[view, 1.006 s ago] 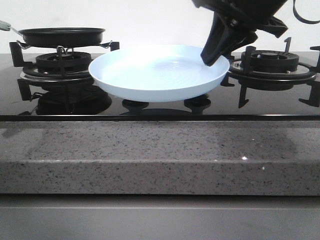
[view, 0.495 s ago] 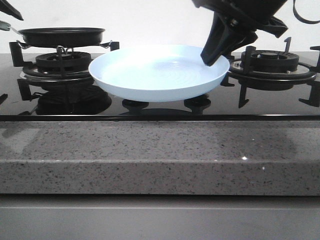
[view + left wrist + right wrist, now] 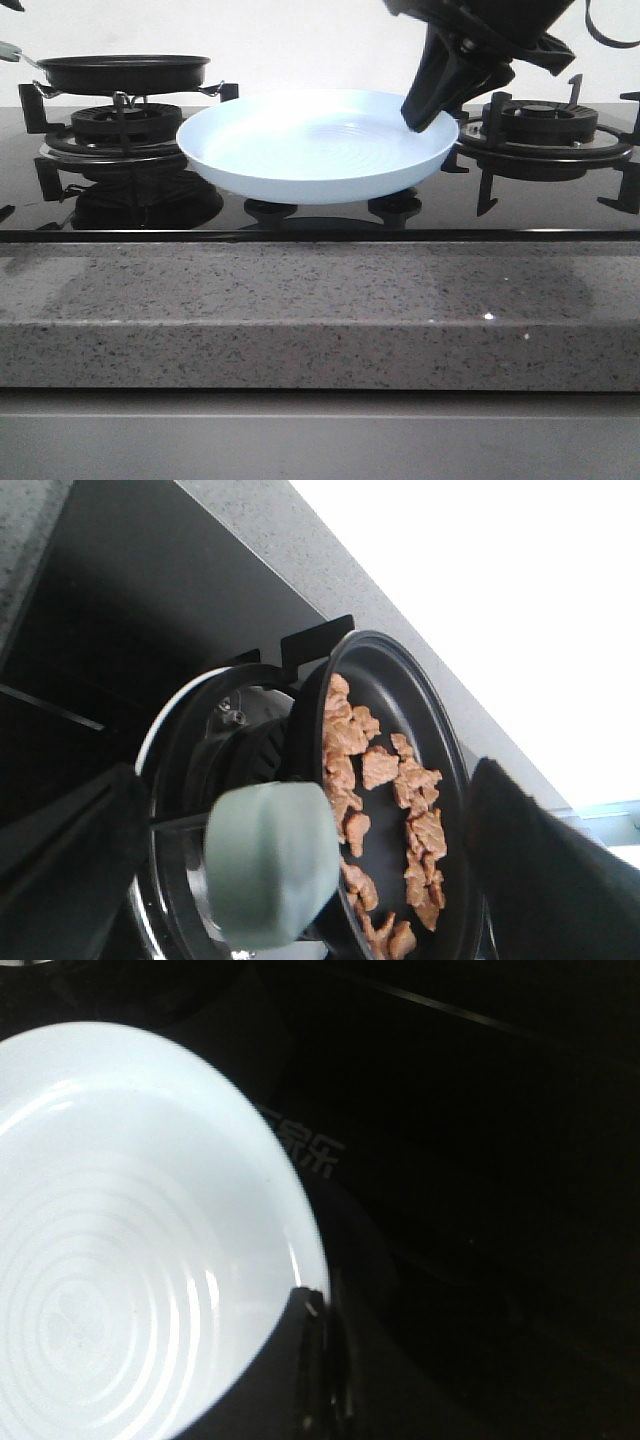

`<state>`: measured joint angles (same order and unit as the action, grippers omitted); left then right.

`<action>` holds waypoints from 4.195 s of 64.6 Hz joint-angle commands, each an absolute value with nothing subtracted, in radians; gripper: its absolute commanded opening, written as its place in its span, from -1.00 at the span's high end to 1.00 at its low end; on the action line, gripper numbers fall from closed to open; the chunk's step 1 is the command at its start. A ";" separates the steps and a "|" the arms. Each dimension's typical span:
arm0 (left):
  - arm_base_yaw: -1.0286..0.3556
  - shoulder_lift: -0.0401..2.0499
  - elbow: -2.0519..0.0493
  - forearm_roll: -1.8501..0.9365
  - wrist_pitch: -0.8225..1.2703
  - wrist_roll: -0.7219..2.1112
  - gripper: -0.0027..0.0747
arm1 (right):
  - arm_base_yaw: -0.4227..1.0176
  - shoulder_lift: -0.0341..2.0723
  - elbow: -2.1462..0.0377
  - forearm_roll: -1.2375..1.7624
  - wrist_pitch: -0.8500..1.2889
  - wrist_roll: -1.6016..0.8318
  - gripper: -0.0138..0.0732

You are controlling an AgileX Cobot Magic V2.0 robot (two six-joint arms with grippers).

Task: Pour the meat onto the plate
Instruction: 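Lift the pan with the left gripper and swing it over the plate, then tilt the pan with the left gripper to tip meat onto the plate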

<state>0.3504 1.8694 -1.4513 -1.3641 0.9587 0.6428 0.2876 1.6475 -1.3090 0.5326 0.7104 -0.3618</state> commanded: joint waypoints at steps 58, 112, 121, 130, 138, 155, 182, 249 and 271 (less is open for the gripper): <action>0.354 1.818 -1.489 -1.448 0.997 0.653 0.97 | 0.286 1.596 -1.332 0.565 0.674 -0.370 0.84; 0.352 1.512 -1.291 -1.690 1.141 0.847 0.98 | 0.286 1.596 -1.332 0.565 0.674 -0.370 0.84; 0.350 1.443 -1.201 -1.732 1.137 0.909 0.98 | 0.286 1.596 -1.332 0.565 0.674 -0.370 0.84; 0.316 1.377 -1.134 -1.734 1.077 0.954 0.98 | 0.286 1.596 -1.332 0.565 0.674 -0.370 0.84; 0.242 1.335 -1.104 -1.731 0.999 0.971 0.98 | 0.286 1.596 -1.332 0.565 0.674 -0.370 0.84; 0.021 1.330 -1.104 -1.715 0.869 1.105 0.98 | 0.286 1.596 -1.332 0.565 0.674 -0.370 0.84; -0.166 1.284 -1.153 -1.711 0.713 1.494 0.98 | 0.286 1.596 -1.332 0.565 0.674 -0.370 0.84; -0.288 1.170 -1.153 -1.703 0.780 2.213 0.98 | 0.286 1.596 -1.332 0.565 0.674 -0.370 0.84; -0.223 1.202 -1.158 -1.681 0.518 1.885 0.98 | 0.286 1.596 -1.332 0.565 0.674 -0.370 0.84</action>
